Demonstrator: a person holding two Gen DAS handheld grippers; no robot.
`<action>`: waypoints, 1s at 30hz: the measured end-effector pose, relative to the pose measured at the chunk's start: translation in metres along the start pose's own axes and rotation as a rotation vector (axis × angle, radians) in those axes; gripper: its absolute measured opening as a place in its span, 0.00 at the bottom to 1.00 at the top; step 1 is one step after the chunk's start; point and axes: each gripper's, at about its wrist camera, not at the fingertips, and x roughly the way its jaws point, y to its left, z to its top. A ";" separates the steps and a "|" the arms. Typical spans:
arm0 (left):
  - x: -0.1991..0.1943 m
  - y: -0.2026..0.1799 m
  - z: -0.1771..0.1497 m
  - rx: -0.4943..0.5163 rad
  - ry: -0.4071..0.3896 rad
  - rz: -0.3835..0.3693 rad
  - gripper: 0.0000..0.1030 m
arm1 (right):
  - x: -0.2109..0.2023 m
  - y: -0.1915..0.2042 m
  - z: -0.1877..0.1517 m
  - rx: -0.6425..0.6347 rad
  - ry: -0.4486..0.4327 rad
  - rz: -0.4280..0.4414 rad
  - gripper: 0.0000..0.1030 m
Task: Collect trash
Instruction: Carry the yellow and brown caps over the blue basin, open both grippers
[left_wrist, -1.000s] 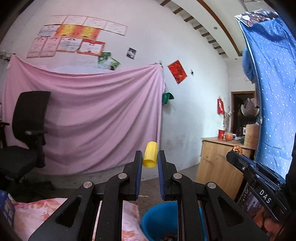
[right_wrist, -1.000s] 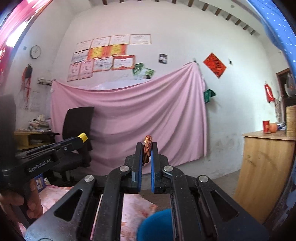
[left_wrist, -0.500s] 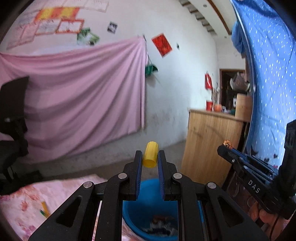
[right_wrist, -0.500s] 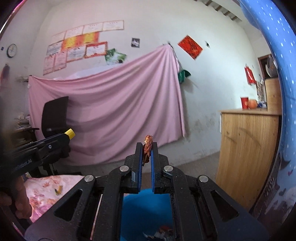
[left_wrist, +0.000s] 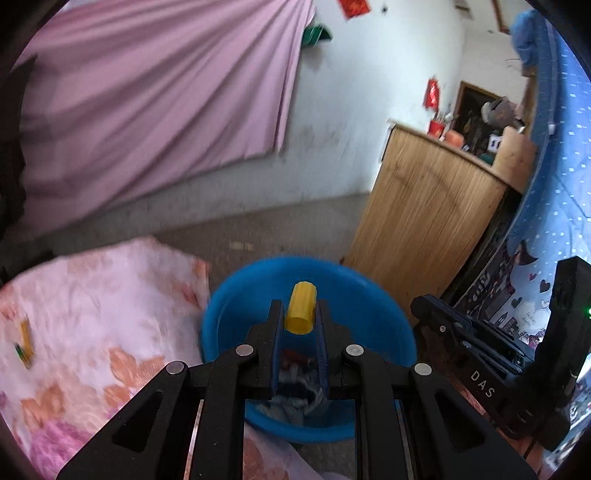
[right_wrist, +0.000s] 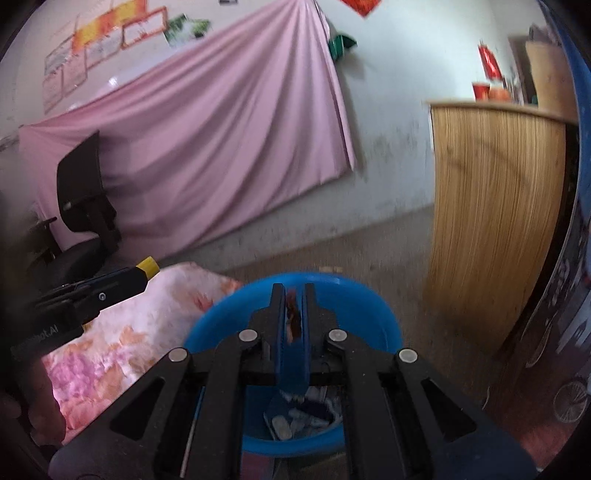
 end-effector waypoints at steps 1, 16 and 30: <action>0.006 0.003 -0.001 -0.013 0.026 0.001 0.13 | 0.004 -0.002 -0.002 0.006 0.015 0.001 0.37; 0.036 0.018 -0.005 -0.099 0.199 0.023 0.29 | 0.042 -0.025 -0.027 0.073 0.170 -0.001 0.38; -0.009 0.050 -0.011 -0.178 0.119 0.084 0.60 | 0.031 -0.018 -0.015 0.079 0.154 -0.008 0.80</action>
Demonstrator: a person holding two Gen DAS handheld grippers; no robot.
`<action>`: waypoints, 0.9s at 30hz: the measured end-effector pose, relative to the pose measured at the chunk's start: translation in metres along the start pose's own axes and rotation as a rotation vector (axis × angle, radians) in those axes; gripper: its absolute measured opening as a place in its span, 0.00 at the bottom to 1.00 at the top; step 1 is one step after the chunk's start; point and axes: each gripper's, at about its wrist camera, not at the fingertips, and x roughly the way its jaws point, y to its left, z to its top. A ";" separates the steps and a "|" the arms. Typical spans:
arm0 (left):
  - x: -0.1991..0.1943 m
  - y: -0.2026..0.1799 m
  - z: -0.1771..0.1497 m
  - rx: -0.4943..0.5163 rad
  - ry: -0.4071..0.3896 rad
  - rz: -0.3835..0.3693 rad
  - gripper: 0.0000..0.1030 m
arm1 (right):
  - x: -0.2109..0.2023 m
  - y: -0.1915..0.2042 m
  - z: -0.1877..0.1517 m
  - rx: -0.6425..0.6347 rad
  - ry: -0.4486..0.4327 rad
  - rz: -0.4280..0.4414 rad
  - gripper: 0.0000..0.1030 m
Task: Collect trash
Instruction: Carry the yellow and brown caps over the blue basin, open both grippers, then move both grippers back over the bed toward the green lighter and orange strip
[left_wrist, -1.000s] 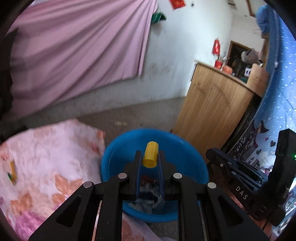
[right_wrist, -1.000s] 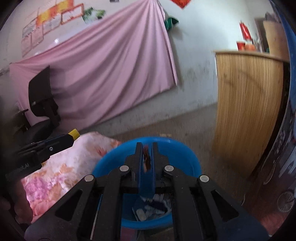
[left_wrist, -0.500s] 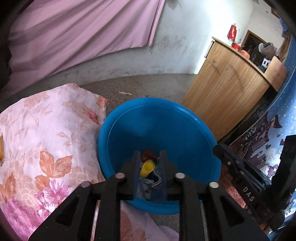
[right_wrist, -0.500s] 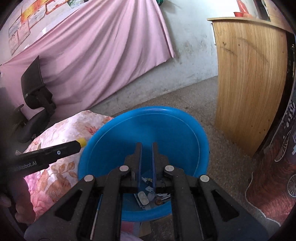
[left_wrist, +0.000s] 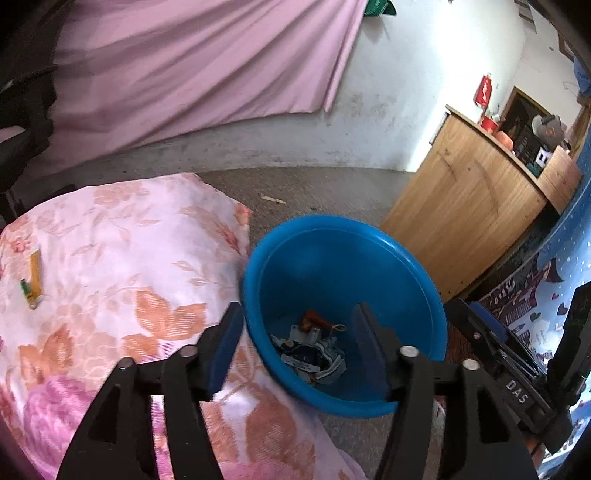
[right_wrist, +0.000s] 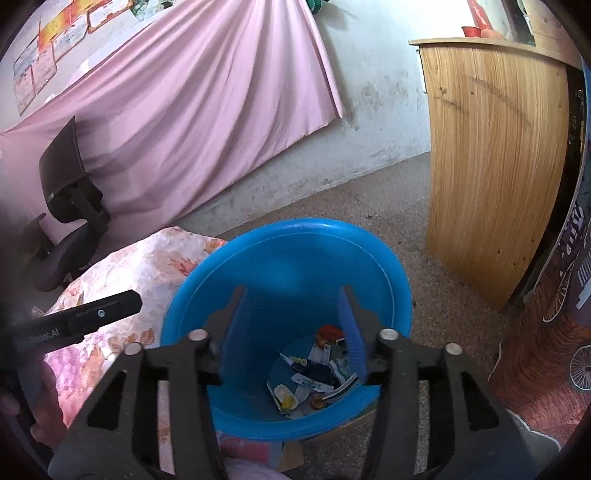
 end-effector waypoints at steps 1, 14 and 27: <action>-0.004 0.003 0.000 -0.006 -0.010 -0.006 0.68 | -0.002 0.002 0.001 0.000 -0.002 -0.002 0.86; -0.073 0.033 -0.011 -0.100 -0.257 0.086 0.96 | -0.033 0.022 0.013 -0.015 -0.087 0.005 1.00; -0.137 0.038 -0.021 -0.016 -0.431 0.160 0.97 | -0.067 0.072 0.024 -0.118 -0.172 0.039 1.00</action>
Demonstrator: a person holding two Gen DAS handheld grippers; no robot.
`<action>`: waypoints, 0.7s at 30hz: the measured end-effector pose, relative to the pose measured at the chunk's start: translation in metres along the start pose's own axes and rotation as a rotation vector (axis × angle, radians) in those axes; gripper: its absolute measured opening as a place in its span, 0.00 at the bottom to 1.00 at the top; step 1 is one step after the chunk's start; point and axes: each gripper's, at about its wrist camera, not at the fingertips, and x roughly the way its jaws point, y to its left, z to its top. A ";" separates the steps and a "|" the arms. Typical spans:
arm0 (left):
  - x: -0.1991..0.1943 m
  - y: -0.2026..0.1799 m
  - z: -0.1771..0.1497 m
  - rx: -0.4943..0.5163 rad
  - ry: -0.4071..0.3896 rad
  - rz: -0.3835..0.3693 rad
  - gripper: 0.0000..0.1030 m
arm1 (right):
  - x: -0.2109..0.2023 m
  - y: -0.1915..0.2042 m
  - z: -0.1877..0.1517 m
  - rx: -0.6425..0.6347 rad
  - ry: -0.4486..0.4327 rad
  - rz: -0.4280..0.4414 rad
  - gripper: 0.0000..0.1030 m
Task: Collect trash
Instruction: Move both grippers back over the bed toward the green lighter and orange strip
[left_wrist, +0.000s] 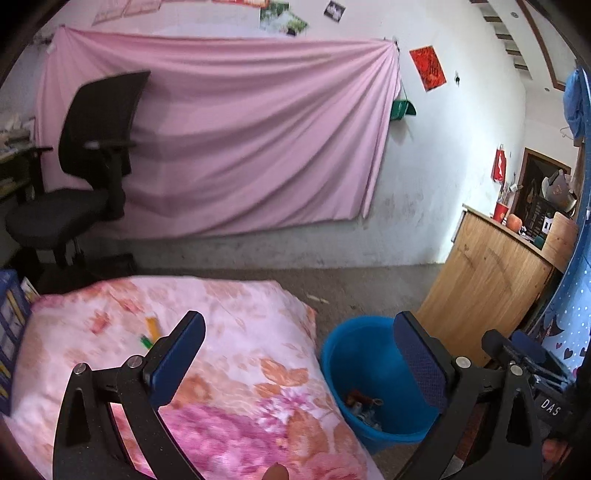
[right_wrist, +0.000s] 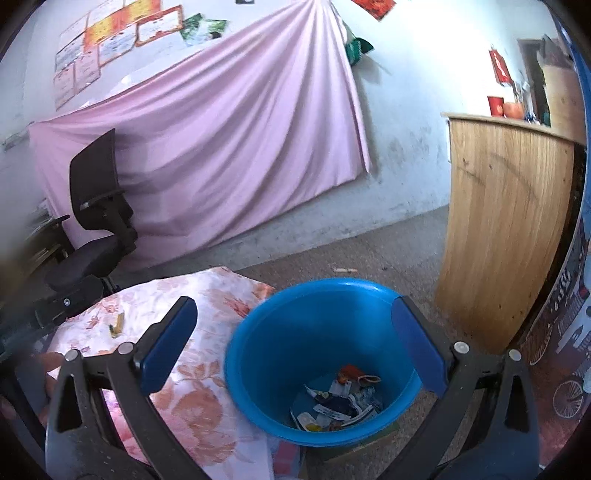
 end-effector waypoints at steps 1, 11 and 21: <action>-0.005 0.003 0.002 0.005 -0.013 0.006 0.97 | -0.003 0.005 0.002 -0.008 -0.007 0.003 1.00; -0.052 0.042 0.017 0.034 -0.148 0.112 0.98 | -0.029 0.055 0.023 -0.091 -0.100 0.039 1.00; -0.097 0.084 0.023 0.044 -0.265 0.234 0.98 | -0.053 0.110 0.036 -0.150 -0.273 0.135 1.00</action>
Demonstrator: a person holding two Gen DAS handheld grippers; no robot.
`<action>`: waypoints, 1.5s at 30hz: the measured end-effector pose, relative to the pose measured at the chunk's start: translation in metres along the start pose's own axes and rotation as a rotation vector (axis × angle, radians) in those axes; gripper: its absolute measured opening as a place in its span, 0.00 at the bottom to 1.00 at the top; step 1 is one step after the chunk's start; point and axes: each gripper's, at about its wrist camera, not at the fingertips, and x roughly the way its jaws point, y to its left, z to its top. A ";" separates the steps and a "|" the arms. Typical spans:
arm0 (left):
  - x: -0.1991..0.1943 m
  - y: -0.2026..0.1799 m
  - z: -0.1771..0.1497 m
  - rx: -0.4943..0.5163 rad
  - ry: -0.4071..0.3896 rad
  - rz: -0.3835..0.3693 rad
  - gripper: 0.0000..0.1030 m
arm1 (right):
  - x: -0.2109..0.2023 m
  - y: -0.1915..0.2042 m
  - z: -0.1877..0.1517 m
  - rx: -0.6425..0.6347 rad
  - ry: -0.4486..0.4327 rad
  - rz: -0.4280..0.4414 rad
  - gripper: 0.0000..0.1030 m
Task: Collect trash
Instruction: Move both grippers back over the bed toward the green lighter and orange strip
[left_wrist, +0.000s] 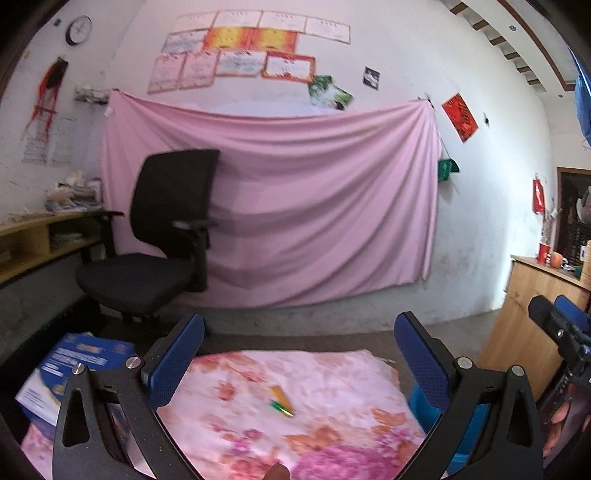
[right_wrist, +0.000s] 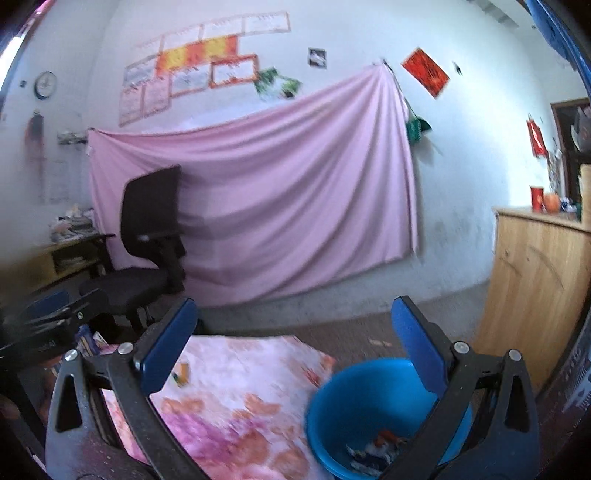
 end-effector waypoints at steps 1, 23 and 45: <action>-0.003 0.005 0.001 0.001 -0.010 0.013 0.98 | -0.001 0.007 0.002 -0.004 -0.025 0.015 1.00; -0.008 0.072 -0.011 -0.002 -0.063 0.159 0.98 | 0.030 0.090 0.007 -0.059 -0.139 0.172 1.00; 0.128 0.074 -0.086 -0.005 0.370 0.095 0.98 | 0.151 0.074 -0.073 -0.124 0.234 0.213 1.00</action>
